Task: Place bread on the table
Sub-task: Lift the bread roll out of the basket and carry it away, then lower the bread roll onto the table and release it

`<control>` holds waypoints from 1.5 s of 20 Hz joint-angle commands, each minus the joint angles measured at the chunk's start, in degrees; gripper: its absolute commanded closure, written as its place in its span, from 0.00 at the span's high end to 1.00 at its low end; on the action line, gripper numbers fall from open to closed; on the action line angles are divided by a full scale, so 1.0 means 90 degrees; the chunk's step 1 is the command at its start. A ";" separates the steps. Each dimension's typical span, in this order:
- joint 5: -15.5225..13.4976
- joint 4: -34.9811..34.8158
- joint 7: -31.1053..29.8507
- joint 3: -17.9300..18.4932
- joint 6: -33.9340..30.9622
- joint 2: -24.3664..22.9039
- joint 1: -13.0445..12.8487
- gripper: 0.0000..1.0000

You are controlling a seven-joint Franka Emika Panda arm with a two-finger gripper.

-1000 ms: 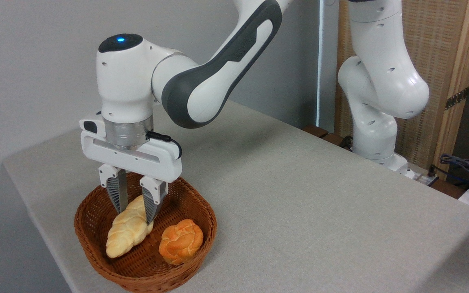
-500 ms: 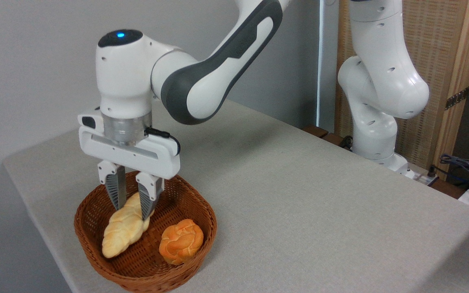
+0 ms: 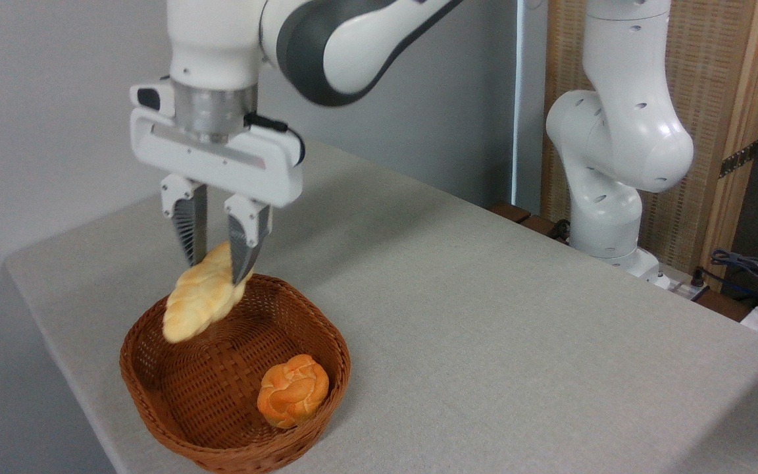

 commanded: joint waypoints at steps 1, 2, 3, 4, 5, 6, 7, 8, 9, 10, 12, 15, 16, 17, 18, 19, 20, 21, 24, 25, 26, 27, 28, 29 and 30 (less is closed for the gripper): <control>-0.0043 -0.0227 0.0271 -0.0076 -0.0846 -0.0593 -0.0056 0.60; -0.0043 -0.0325 0.0291 -0.0125 -0.0993 -0.0730 -0.0075 0.60; -0.0043 -0.0374 0.0359 -0.0193 -0.1178 -0.0838 -0.0076 0.60; -0.0043 -0.0413 0.0495 -0.0301 -0.1393 -0.0887 -0.0076 0.61; -0.0033 -0.0482 0.0660 -0.0398 -0.1617 -0.0956 -0.0085 0.61; -0.0033 -0.0598 0.0807 -0.0477 -0.1803 -0.1053 -0.0085 0.61; -0.0023 -0.0725 0.0973 -0.0584 -0.1998 -0.1131 -0.0085 0.61; -0.0023 -0.0852 0.1120 -0.0701 -0.2155 -0.1190 -0.0085 0.61; -0.0023 -0.0940 0.1189 -0.0779 -0.2244 -0.1220 -0.0085 0.61; -0.0023 -0.1028 0.1199 -0.0838 -0.2264 -0.1239 -0.0085 0.68; -0.0023 -0.1155 0.1199 -0.1023 -0.2274 -0.1230 -0.0085 0.76; -0.0023 -0.1176 0.1199 -0.1171 -0.2225 -0.1065 -0.0085 1.00; -0.0023 -0.1156 0.1209 -0.1190 -0.2206 -0.0977 -0.0085 1.00; -0.0023 -0.1146 0.1257 -0.1210 -0.2157 -0.0898 -0.0085 1.00; -0.0023 -0.1137 0.1306 -0.1219 -0.2157 -0.0830 -0.0085 1.00; -0.0013 -0.1146 0.1307 -0.1229 -0.2157 -0.0800 -0.0085 1.00; -0.0013 -0.1137 0.1307 -0.1229 -0.2157 -0.0761 -0.0085 1.00; 0.0016 -0.1137 0.1316 -0.1229 -0.2157 -0.0713 -0.0085 1.00; 0.0211 -0.1137 0.1307 -0.1385 -0.2157 -0.0576 -0.0095 1.00; 0.0211 -0.1127 0.1307 -0.1386 -0.2147 -0.0566 -0.0085 1.00; 0.0211 -0.1107 0.1307 -0.1386 -0.2147 -0.0566 -0.0085 1.00; 0.0221 -0.1049 0.1307 -0.1357 -0.2147 -0.0575 -0.0085 1.00; 0.0221 -0.0904 0.1307 -0.1318 -0.2147 -0.0575 -0.0056 1.00; 0.0221 -0.0777 0.1316 -0.1288 -0.2118 -0.0575 -0.0008 1.00; 0.0221 -0.0630 0.1316 -0.1220 -0.1973 -0.0575 0.0031 1.00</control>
